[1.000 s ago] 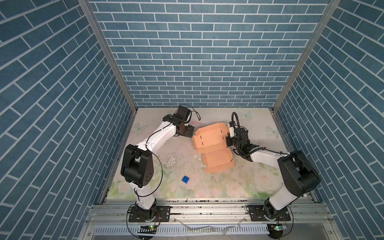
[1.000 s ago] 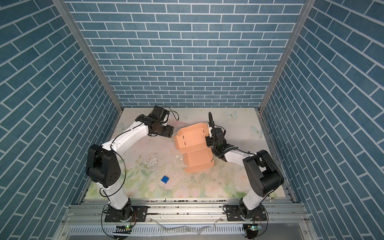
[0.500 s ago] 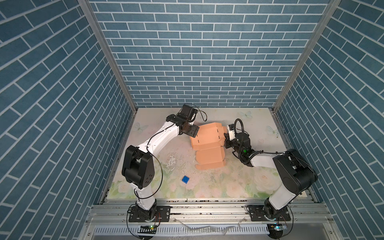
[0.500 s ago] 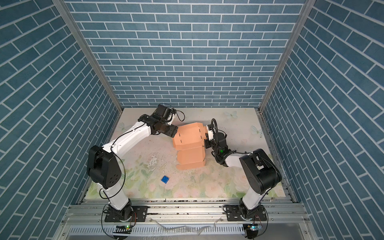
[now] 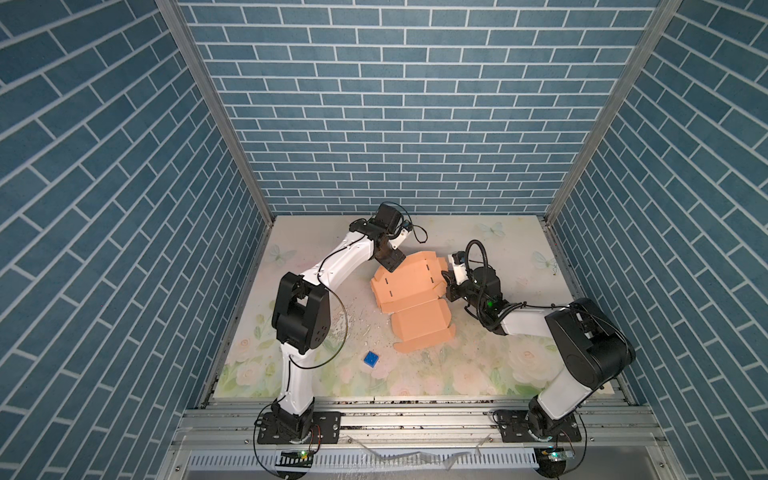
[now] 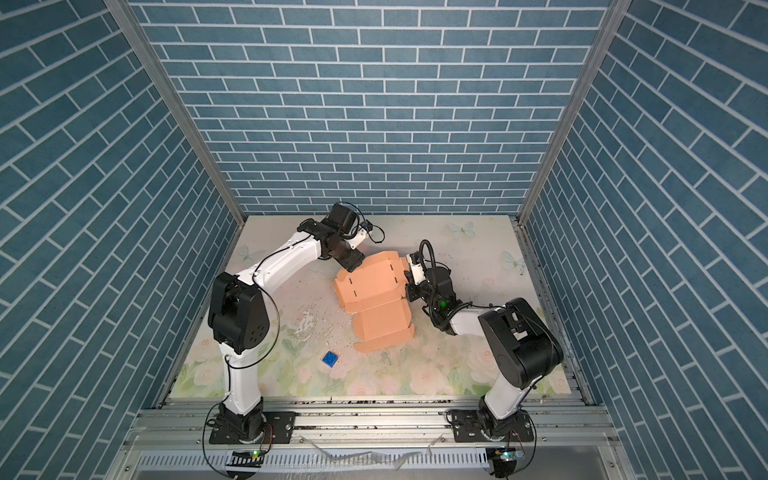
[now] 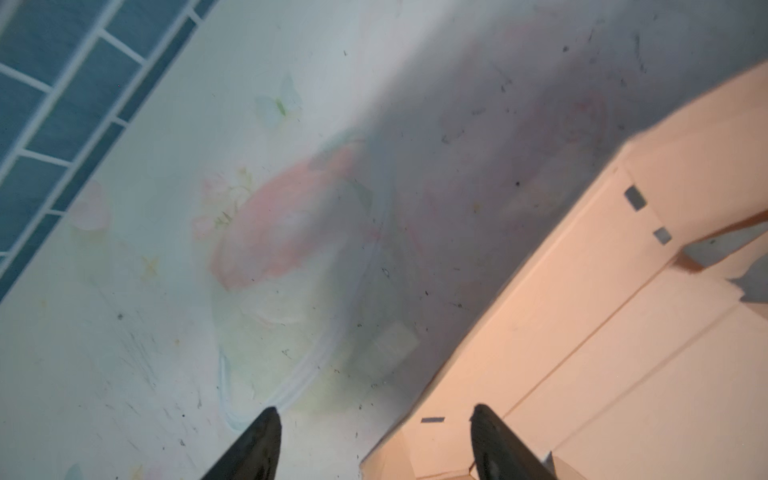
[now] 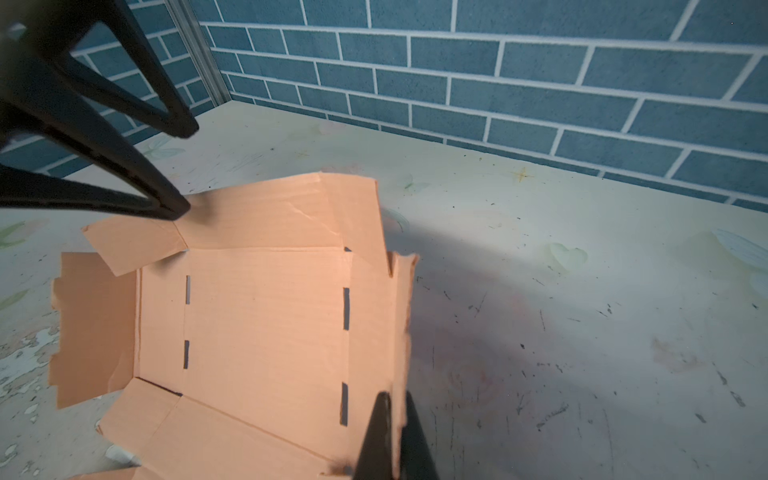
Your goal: Fold the paper box
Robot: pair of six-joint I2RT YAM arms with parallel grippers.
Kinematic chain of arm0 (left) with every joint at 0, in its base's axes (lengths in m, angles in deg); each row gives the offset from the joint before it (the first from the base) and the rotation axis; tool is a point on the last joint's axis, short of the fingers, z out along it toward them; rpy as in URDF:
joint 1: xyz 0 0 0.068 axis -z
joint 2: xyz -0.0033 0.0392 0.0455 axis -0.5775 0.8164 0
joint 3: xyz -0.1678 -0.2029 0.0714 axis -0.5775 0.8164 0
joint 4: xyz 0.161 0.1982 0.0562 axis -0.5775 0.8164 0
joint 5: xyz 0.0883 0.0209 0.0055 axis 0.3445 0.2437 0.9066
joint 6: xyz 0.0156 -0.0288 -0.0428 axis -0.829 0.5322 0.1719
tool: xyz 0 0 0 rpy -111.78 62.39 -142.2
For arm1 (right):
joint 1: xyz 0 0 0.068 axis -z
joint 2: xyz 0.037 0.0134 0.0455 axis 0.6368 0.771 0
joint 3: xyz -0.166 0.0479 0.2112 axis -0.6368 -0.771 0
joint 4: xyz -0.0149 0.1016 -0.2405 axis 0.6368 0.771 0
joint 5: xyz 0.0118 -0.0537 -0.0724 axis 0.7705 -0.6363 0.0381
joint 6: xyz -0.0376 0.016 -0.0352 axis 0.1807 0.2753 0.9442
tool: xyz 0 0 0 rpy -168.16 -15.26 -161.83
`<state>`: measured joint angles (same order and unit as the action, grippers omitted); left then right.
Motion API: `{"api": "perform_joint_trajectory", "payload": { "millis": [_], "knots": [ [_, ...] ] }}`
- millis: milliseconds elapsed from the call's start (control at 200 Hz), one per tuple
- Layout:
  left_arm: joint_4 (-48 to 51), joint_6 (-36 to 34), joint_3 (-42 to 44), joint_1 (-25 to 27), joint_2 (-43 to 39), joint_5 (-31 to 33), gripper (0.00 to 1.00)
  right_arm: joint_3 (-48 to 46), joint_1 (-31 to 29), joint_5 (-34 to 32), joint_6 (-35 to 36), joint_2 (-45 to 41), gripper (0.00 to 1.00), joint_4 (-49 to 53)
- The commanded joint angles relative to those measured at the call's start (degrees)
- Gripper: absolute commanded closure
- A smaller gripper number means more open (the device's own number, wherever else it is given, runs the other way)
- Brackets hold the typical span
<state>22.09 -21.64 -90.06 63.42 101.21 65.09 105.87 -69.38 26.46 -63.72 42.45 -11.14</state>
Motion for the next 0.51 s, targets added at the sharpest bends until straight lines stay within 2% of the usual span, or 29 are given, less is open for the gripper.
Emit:
{"api": "perform_joint_trajectory", "payload": {
  "millis": [0,345,500],
  "knots": [
    [5.73,-3.29,-2.78,0.00,1.77,-3.01,0.32,0.93,0.12,0.80,2.15,-0.21,0.97,-1.84],
    [4.04,-3.76,-2.30,0.01,2.79,-4.89,0.61,1.61,0.20,0.45,2.01,0.88,0.96,-1.54],
    [4.75,-3.62,-2.70,0.06,3.52,-5.17,0.69,1.73,0.40,0.34,1.79,1.20,0.96,-1.65]
  ]
}}
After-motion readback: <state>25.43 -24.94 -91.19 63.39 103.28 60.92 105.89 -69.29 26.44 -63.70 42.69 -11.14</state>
